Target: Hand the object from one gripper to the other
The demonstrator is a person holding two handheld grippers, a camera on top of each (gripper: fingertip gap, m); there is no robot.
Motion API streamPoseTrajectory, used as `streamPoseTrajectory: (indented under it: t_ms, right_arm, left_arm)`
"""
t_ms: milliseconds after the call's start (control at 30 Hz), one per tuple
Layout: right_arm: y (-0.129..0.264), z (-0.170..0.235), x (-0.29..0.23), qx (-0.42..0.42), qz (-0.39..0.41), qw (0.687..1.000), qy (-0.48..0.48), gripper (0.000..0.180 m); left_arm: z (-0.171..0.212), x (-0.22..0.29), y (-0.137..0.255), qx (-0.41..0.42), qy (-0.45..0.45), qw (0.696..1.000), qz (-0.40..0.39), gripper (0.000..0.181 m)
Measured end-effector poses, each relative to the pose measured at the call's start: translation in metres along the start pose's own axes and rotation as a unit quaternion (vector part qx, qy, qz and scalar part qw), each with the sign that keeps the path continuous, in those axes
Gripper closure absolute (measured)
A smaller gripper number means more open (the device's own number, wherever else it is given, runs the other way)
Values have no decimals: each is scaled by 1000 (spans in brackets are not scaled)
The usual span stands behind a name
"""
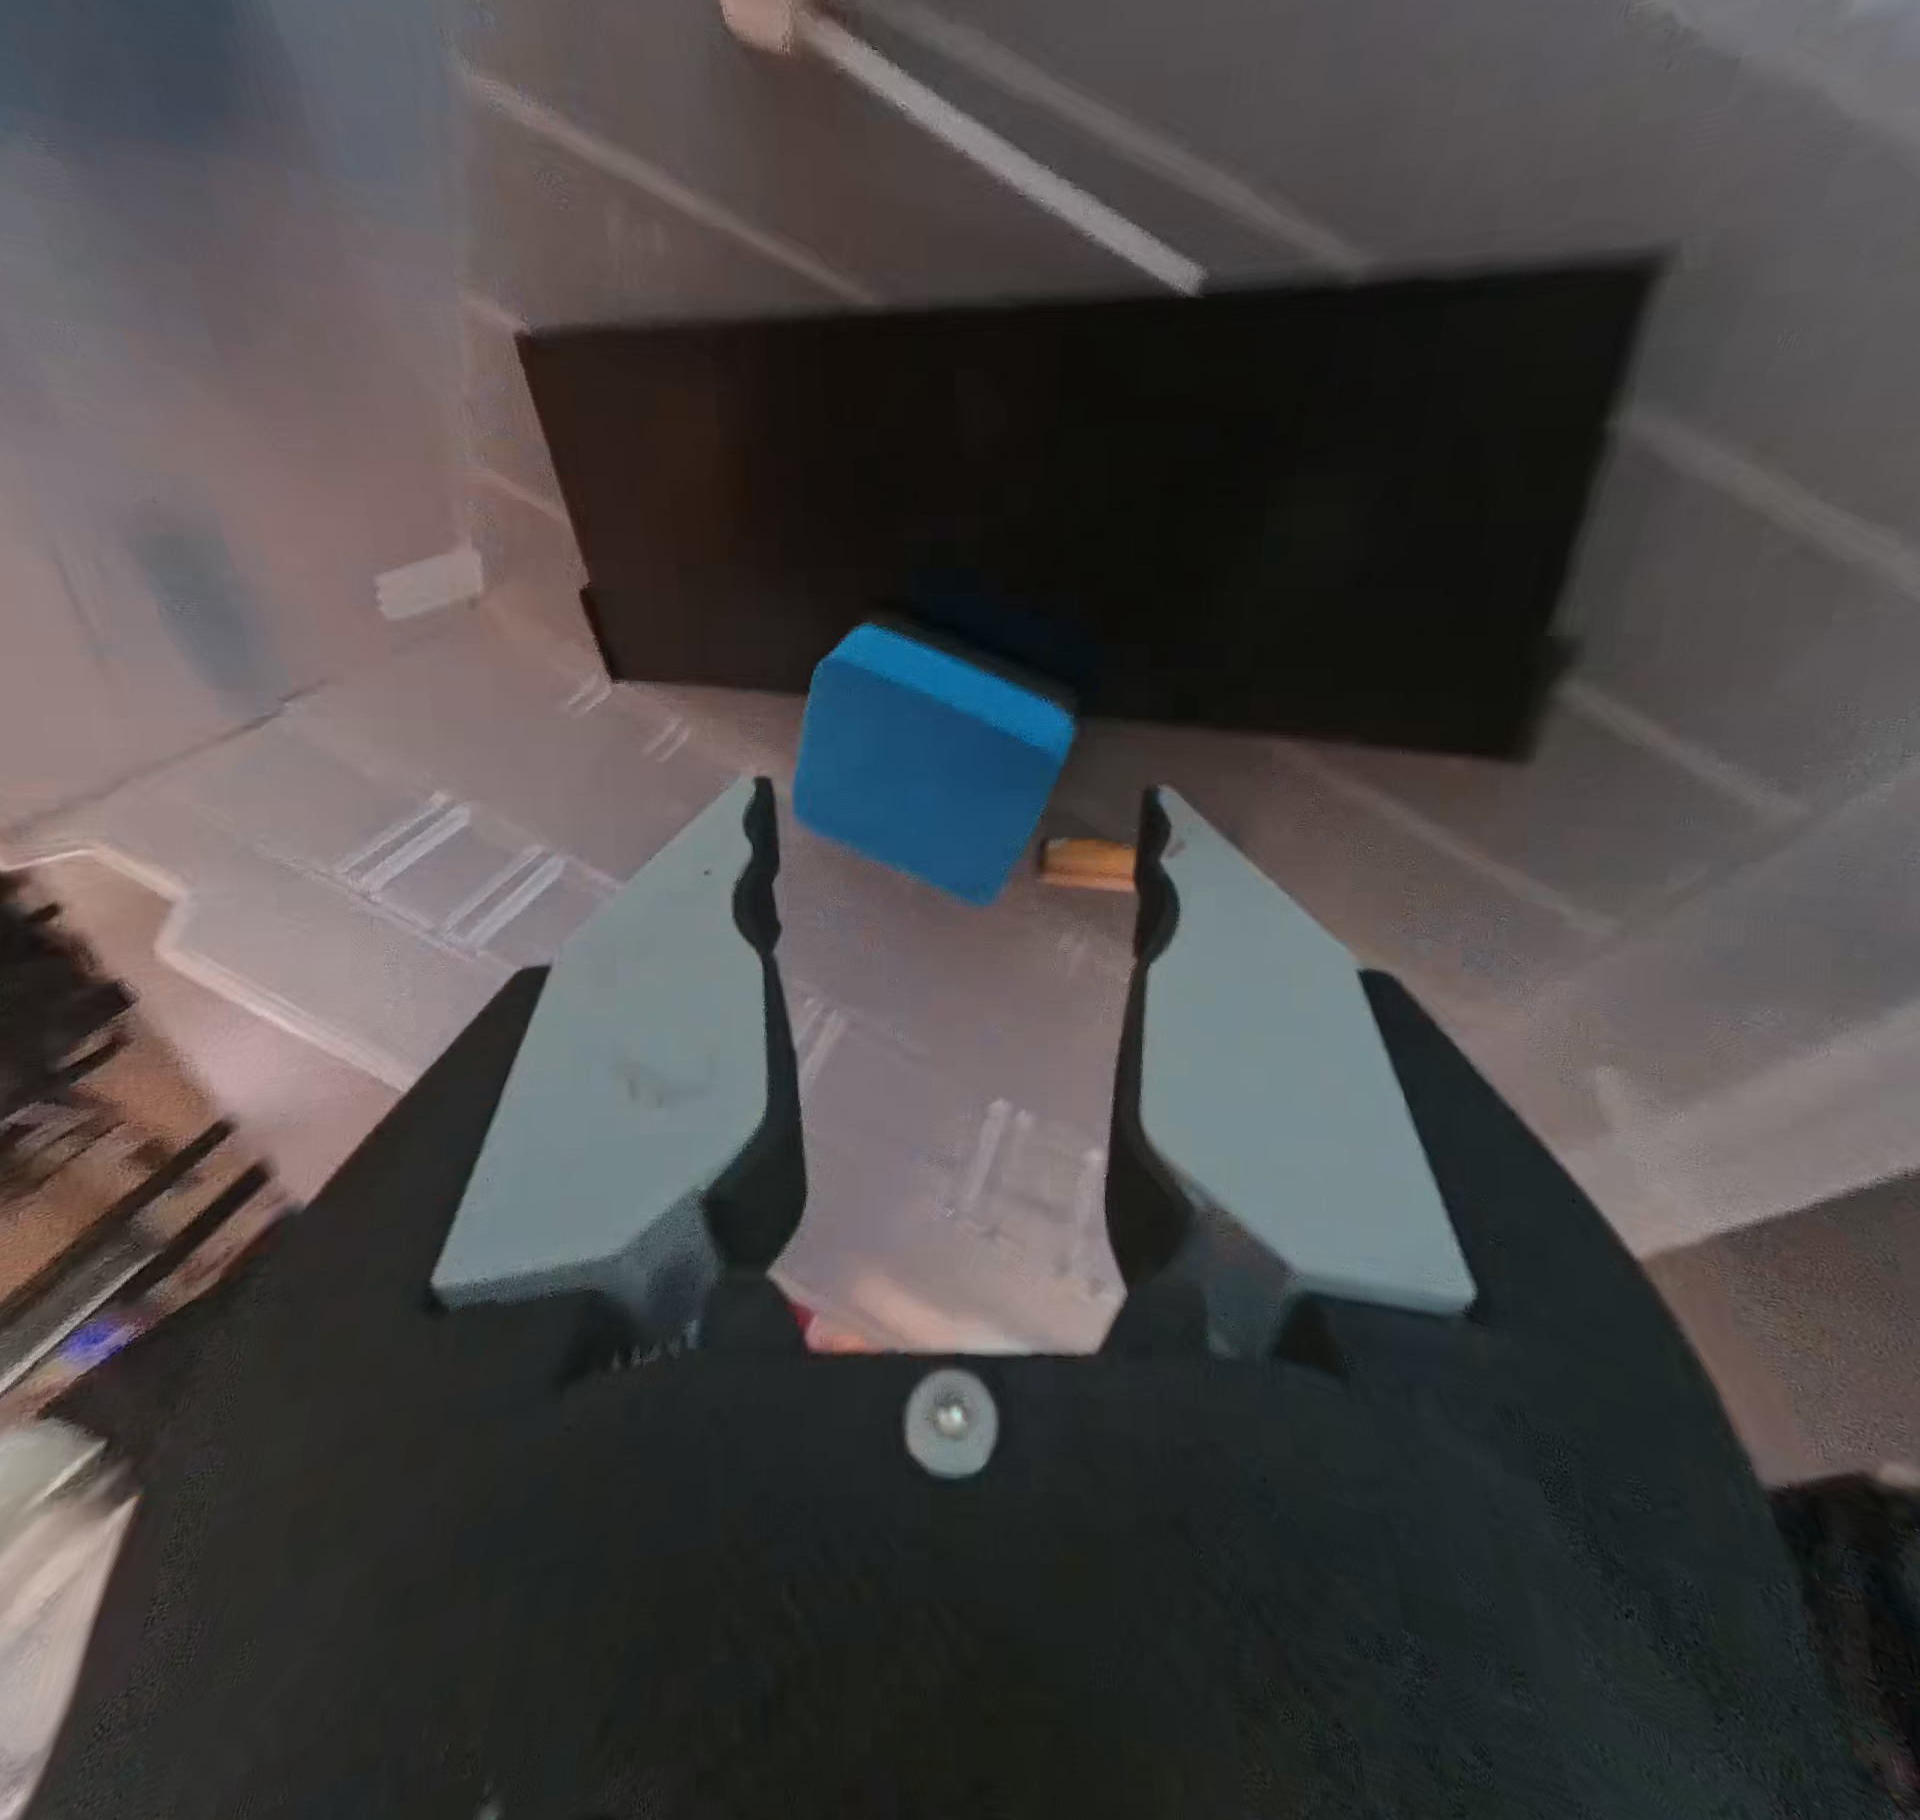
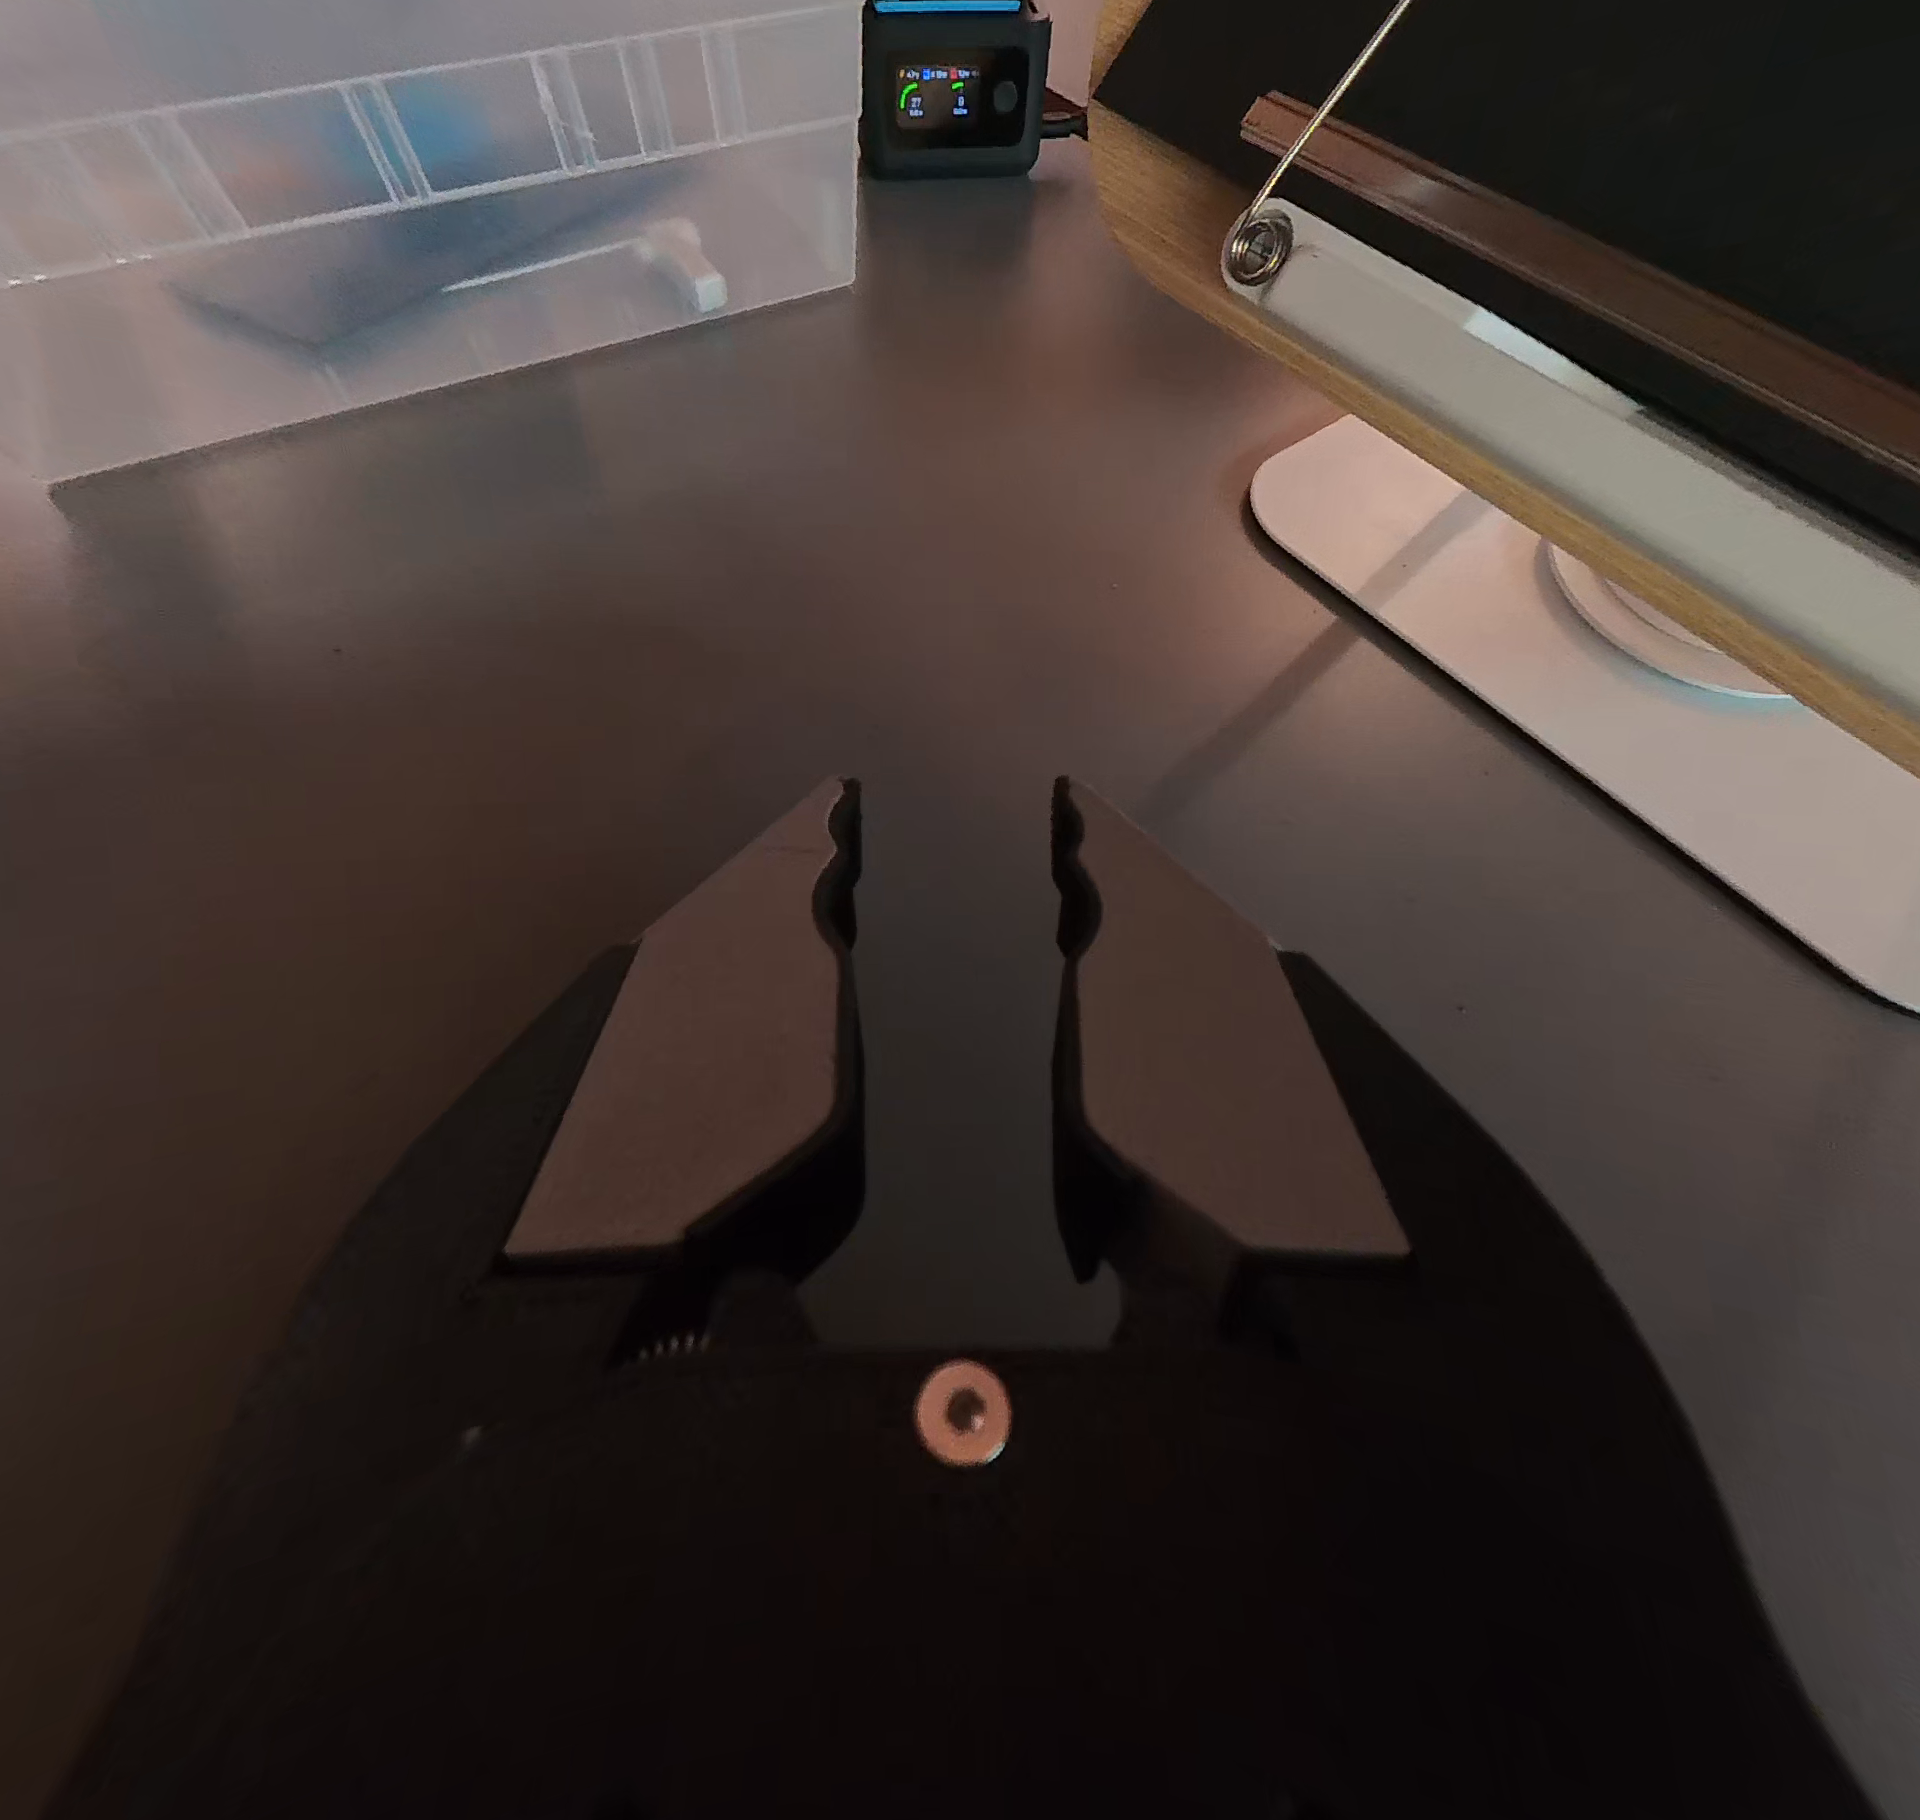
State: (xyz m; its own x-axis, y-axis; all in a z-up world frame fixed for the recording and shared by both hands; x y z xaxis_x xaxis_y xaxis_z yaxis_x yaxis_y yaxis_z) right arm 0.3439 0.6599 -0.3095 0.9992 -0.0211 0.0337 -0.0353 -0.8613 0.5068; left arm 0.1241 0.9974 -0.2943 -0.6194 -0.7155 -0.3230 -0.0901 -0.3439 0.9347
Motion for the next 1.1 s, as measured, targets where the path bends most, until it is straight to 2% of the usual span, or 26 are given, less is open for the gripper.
streamPoseTrajectory:
  t_ms: [33, 267, 333, 433, 567, 633, 700, 800, 900, 1033, 1100]
  right_arm:
    - [0, 0, 0, -2, -2, 1000, -1, 147]
    - [-1, 0, -1, -3, -15, 1000, -1, 149]
    - [-1, 0, -2, -4, -19, 1000, -2, 150]
    - [-1, 0, -3, -5, -26, 1000, 0, 151]
    - [-2, -1, -5, -1, -34, 999, 2, 152]
    - [-1, -2, -7, 5, -37, 999, 5, 152]
    - [1, -5, -11, 20, -57, 998, 4, 151]
    - [9, -14, -23, 61, -122, 991, 3, 147]
    - [27, -28, -38, 115, -238, 964, -18, 142]
    - [60, -45, -50, 187, -411, 888, -83, 136]
    - [82, -54, -54, 221, -489, 838, -98, 146]
  left_arm:
    - [2, -2, -5, -24, -15, 1000, -5, 116]
    - [-10, -7, -22, -1, -27, 998, 63, 120]
    - [-9, -6, -24, -6, -21, 995, 92, 126]
    - [-8, -7, -23, -19, -19, 995, 96, 126]
    - [-7, -17, 0, 6, -25, 1000, 17, 127]
    - [-15, -28, 28, 71, 2, 997, -40, 127]
    - [-30, -34, 67, 169, 36, 981, -84, 127]
    - [-69, -24, 136, 352, 64, 924, -134, 127]
    - [-115, 22, 200, 516, 35, 848, -117, 127]
    - [-167, 99, 247, 691, -15, 721, -44, 127]
    - [-187, 124, 251, 751, -20, 660, -20, 128]
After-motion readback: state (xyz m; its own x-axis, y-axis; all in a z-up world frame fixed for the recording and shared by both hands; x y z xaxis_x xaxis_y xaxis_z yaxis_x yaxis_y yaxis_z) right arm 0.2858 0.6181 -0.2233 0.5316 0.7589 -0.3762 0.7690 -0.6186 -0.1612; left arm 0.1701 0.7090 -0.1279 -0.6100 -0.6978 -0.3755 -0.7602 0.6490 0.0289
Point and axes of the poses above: each gripper's, where its closed fingertips meet, y back along the fingers, z out of its underside, x = y × z across the jaws, the point moved 6 cm from there along y, back along the fingers, and after that the axes turned 2 degrees about -x, right-handed, at the moved point
